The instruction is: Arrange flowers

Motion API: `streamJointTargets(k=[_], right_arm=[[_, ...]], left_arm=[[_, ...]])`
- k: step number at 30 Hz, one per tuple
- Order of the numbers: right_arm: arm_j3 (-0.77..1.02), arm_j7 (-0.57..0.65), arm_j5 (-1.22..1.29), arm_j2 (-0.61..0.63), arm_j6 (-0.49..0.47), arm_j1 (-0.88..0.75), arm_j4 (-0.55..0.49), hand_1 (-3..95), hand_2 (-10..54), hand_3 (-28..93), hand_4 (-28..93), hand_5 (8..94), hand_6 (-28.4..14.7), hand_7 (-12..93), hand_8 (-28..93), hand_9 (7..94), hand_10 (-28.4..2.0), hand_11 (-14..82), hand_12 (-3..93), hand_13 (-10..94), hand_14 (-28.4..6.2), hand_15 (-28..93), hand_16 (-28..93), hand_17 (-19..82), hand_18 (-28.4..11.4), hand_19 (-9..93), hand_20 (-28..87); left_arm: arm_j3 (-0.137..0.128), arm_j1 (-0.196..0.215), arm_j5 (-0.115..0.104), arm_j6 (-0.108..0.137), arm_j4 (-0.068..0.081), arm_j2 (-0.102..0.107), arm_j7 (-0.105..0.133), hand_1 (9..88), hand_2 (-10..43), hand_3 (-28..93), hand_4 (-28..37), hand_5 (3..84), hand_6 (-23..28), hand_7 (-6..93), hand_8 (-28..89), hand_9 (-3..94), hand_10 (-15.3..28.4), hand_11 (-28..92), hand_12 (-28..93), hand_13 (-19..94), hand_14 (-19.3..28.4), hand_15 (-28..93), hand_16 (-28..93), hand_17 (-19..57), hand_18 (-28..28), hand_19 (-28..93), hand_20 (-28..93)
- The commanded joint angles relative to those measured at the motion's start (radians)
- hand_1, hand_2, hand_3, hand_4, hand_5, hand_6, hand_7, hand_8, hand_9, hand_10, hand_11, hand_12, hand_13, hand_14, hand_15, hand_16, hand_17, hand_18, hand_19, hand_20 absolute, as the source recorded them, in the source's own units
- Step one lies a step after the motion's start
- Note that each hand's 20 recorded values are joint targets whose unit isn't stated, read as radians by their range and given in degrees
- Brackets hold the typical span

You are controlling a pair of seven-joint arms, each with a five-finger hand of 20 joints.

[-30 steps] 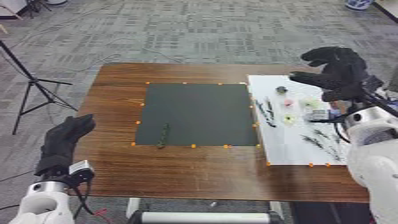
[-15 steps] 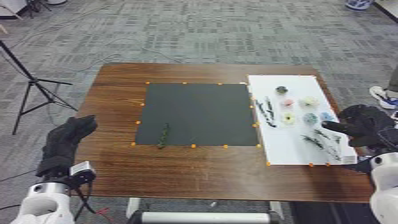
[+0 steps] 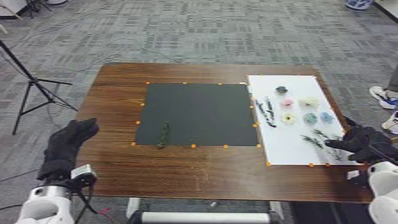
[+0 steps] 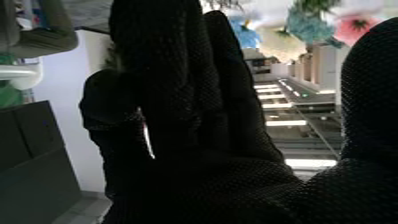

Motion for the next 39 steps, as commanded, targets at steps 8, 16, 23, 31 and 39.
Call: streamJointTargets(k=[8,16,23,31,39], right_arm=[[-0.116,0.05,-0.112,0.057,-0.064,0.051,0.063,30.9,-9.5,60,-22,66.5,-5.4,18,-4,80.0,-13.0,30.3,25.3,90,-4.0,46,33,53,-19.0,90,48],[-0.158,0.096,-0.079,0.076,0.022,0.06,0.071,56.4,-9.5,51,-19,74.4,-1.8,24,21,88.7,-10.1,37.8,29.4,94,-1.4,55,28,62,-15.5,93,47],[-0.128,0.105,-0.028,0.085,0.087,0.055,0.017,56.6,-9.0,59,-19,79.8,-1.0,24,22,93.5,-8.8,37.8,29.8,94,-0.8,62,24,67,-15.4,93,50],[-0.107,0.14,0.046,0.084,0.117,0.111,-0.13,57.0,-9.3,61,-19,81.5,-1.6,23,22,93.7,-8.4,38.7,29.2,94,-0.5,64,23,68,-14.6,93,51],[-0.224,0.135,0.059,0.011,0.091,0.203,-0.228,57.3,-9.5,61,-17,82.6,-2.3,23,22,93.7,-8.3,39.5,28.2,94,-0.3,65,22,69,-13.9,93,51]], left_arm=[[0.004,0.024,0.002,-0.016,-0.015,-0.015,-0.007,21.4,12.2,68,-28.3,51.7,3.9,16.8,-7,48.6,14.0,22,13,37,17.3,21,-1,4.3,8.8,6,13],[0.008,0.024,-0.004,-0.012,-0.016,-0.018,-0.01,21.5,12.4,68,-28.3,51.6,3.9,16.8,-7,48.6,14.1,22,13,37,17.3,21,-1,4.3,8.8,6,13],[0.006,0.028,-0.007,-0.011,-0.019,-0.017,-0.011,21.4,12.4,68,-28.3,51.6,4.0,16.6,-6,48.6,14.1,22,13,37,17.2,21,-1,4.3,8.8,6,13],[-0.003,0.033,-0.015,-0.008,-0.025,-0.01,-0.015,21.4,12.5,68,-28.3,51.6,4.0,16.7,-7,48.6,14.0,22,13,37,17.3,21,-1,4.2,8.8,6,13],[-0.022,0.041,-0.014,-0.011,-0.031,-0.003,-0.019,21.3,12.5,68,-28.3,51.6,4.0,16.7,-7,48.5,14.1,22,13,37,17.3,21,-1,4.2,8.8,6,13]])
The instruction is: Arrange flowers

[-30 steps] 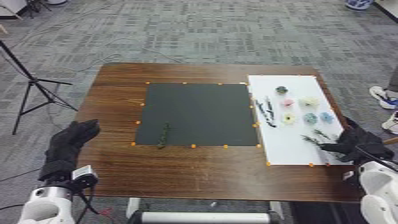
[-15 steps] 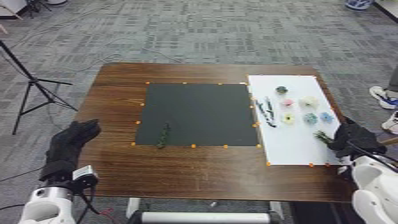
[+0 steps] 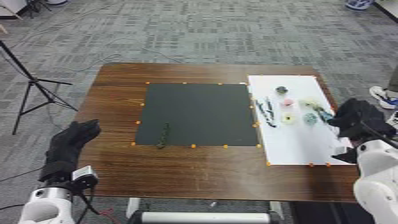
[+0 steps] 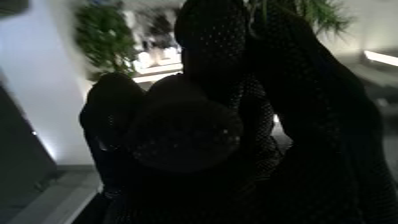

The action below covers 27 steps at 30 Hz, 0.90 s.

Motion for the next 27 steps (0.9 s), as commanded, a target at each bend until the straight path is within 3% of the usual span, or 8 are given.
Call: streamJointTargets(k=[1,8,17,27], right_arm=[[-0.126,0.0,-0.001,-0.077,-0.015,0.116,-0.088,57.3,-9.5,61,-17,82.7,-2.3,23,22,93.7,-8.3,39.5,28.1,94,-0.4,65,22,69,-13.8,93,51],[-0.304,0.023,0.151,-0.184,-0.049,0.265,-0.032,57.3,-9.5,61,-16,83.4,-2.6,23,21,93.7,-8.7,39.9,26.9,94,-0.2,65,21,70,-13.1,93,51],[-0.525,0.027,0.161,-0.272,-0.09,0.433,0.087,57.8,-9.5,61,-16,84.6,-3.4,22,19,93.7,-9.7,39.0,22.3,94,-0.2,65,20,71,-12.1,93,49],[-0.64,0.071,0.183,-0.33,-0.124,0.492,0.194,58.1,-9.5,60,-16,85.2,-3.9,21,16,93.7,-11.5,34.4,17.1,94,-0.2,65,20,71,-12.1,93,48]], left_arm=[[-0.024,0.026,-0.008,-0.005,-0.014,0.005,-0.013,21.4,12.5,68,-28.3,51.6,4.0,16.6,-7,48.4,14.1,22,13,37,17.3,21,-1,4.2,8.8,6,13],[-0.042,0.033,-0.008,0.001,-0.019,0.015,-0.014,21.4,12.5,68,-28.3,51.7,4.0,16.7,-7,48.6,14.1,22,13,37,17.2,21,-1,4.2,8.8,6,13],[-0.033,0.018,0.0,-0.004,-0.017,0.026,-0.032,21.4,12.6,68,-28.3,51.7,4.0,16.6,-7,48.6,14.1,22,13,37,17.3,21,-1,4.2,8.8,6,13],[-0.035,0.018,-0.005,-0.005,-0.016,0.027,-0.043,21.4,12.7,68,-28.3,51.7,4.0,16.7,-7,48.7,14.1,22,13,37,17.3,21,-1,4.2,8.8,6,13]])
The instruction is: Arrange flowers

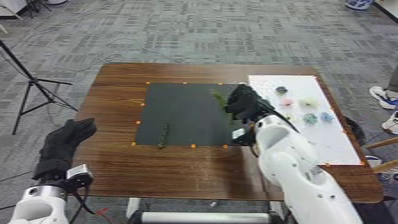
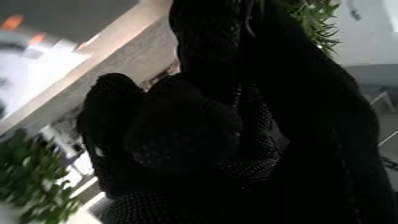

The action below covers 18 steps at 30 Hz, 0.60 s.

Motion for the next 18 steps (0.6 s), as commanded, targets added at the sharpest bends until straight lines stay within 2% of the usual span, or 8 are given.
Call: streamJointTargets(k=[1,9,12,18], right_arm=[[-0.057,0.033,0.0,-0.061,-0.029,0.029,0.066,58.2,-9.5,60,-16,85.3,-3.9,21,16,93.7,-11.6,33.8,16.6,94,-0.2,65,20,71,-12.0,93,48],[-0.078,0.1,0.048,-0.111,-0.061,0.043,0.125,58.3,-9.5,59,-15,85.1,-3.8,21,14,93.7,-11.9,30.7,13.7,94,-0.3,65,20,71,-12.0,93,48],[-0.091,0.111,0.048,-0.127,-0.068,0.051,0.151,58.2,-9.5,58,-16,85.0,-3.9,20,13,93.7,-12.0,27.7,12.6,94,-0.4,65,19,72,-11.8,93,47],[-0.104,0.141,0.094,-0.159,-0.069,0.065,0.186,57.6,-7.8,58,-17,84.4,-4.2,19,11,93.7,-11.9,23.4,11.7,94,-0.6,64,19,72,-11.5,93,46]], left_arm=[[-0.001,0.006,-0.003,-0.008,-0.006,0.002,-0.019,21.3,12.7,68,-28.3,51.7,4.0,16.7,-7,48.7,14.1,22,13,37,17.3,21,-1,4.2,8.8,6,13],[-0.005,0.013,-0.003,-0.007,-0.011,0.002,-0.021,21.3,12.8,68,-28.3,51.6,4.0,16.6,-6,48.8,14.2,22,13,37,17.3,21,-1,4.2,8.8,6,13],[0.001,0.009,-0.004,-0.003,-0.01,0.001,-0.019,21.3,12.8,68,-28.3,51.7,4.0,16.6,-6,48.8,14.2,22,13,37,17.3,21,-1,4.2,8.8,6,13],[0.012,-0.006,0.002,-0.011,-0.007,0.002,-0.026,21.3,12.8,68,-28.3,51.7,4.1,16.5,-7,48.6,14.3,22,13,37,17.3,21,-1,4.2,8.7,6,13]])
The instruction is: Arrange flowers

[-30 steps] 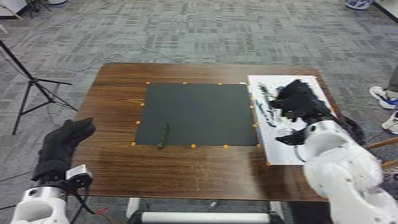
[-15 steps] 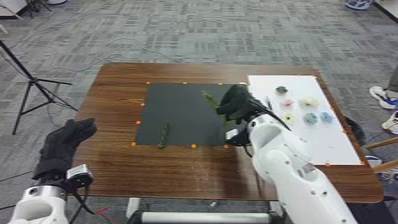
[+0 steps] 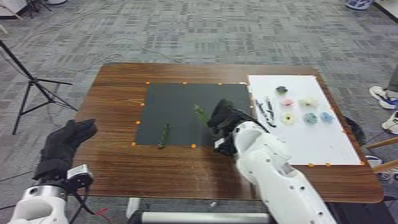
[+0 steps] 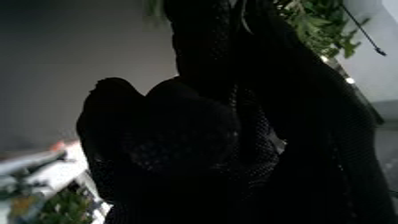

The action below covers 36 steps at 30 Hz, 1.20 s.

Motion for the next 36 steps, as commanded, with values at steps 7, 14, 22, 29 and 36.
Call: streamJointTargets(k=[7,14,22,29,36], right_arm=[[-0.038,0.066,0.115,-0.065,-0.004,0.034,0.037,56.6,-4.0,56,-16,83.1,-4.5,17,10,93.7,-12.1,18.8,11.2,94,-1.1,64,19,72,-11.3,93,45],[-0.047,0.051,0.14,-0.079,-0.009,0.041,0.036,52.4,-5.2,56,-14,81.0,-4.8,16,9,93.4,-12.6,14.2,11.7,94,-1.4,63,19,71,-11.4,93,44],[-0.048,0.038,0.126,-0.084,0.001,0.046,0.046,46.8,-6.7,60,-13,78.9,-5.4,14,7,92.0,-12.5,13.0,12.4,94,-1.7,62,19,71,-11.4,93,44],[-0.04,0.019,0.124,-0.083,0.027,0.05,0.039,44.7,-6.2,61,-13,77.1,-6.1,14,3,90.0,-13.4,12.7,12.1,94,-1.8,61,19,71,-11.2,93,43],[-0.025,-0.043,0.174,-0.054,0.117,0.031,-0.029,38.7,-2.4,63,-13,75.3,-5.1,16,-8,88.5,-13.7,13.3,13.0,94,-2.0,61,20,71,-11.4,93,43]], left_arm=[[0.013,0.002,-0.001,-0.004,-0.01,-0.004,-0.013,21.3,12.6,68,-28.3,51.7,4.1,16.5,-6,48.6,14.2,22,13,37,17.4,21,-1,4.2,8.7,6,13],[0.016,-0.002,0.0,-0.006,-0.007,-0.006,-0.013,21.3,12.5,68,-28.3,51.7,4.2,16.4,-7,48.5,14.2,22,13,36,17.4,21,-1,4.1,8.8,6,13],[0.018,-0.007,0.002,-0.002,-0.008,-0.007,-0.018,21.4,12.0,68,-28.3,51.6,4.2,16.4,-6,48.5,14.3,22,13,36,17.4,21,-1,4.0,8.8,6,13],[0.023,-0.006,0.003,-0.005,-0.007,-0.008,-0.016,21.4,11.8,69,-28.3,51.5,4.1,16.4,-6,48.5,14.2,22,13,36,17.4,21,-1,4.0,8.8,6,13],[0.018,0.003,0.002,-0.003,-0.01,-0.009,-0.018,21.6,11.7,68,-28.3,51.5,4.1,16.5,-6,48.6,14.2,22,13,36,17.3,21,-1,4.1,8.8,6,13]])
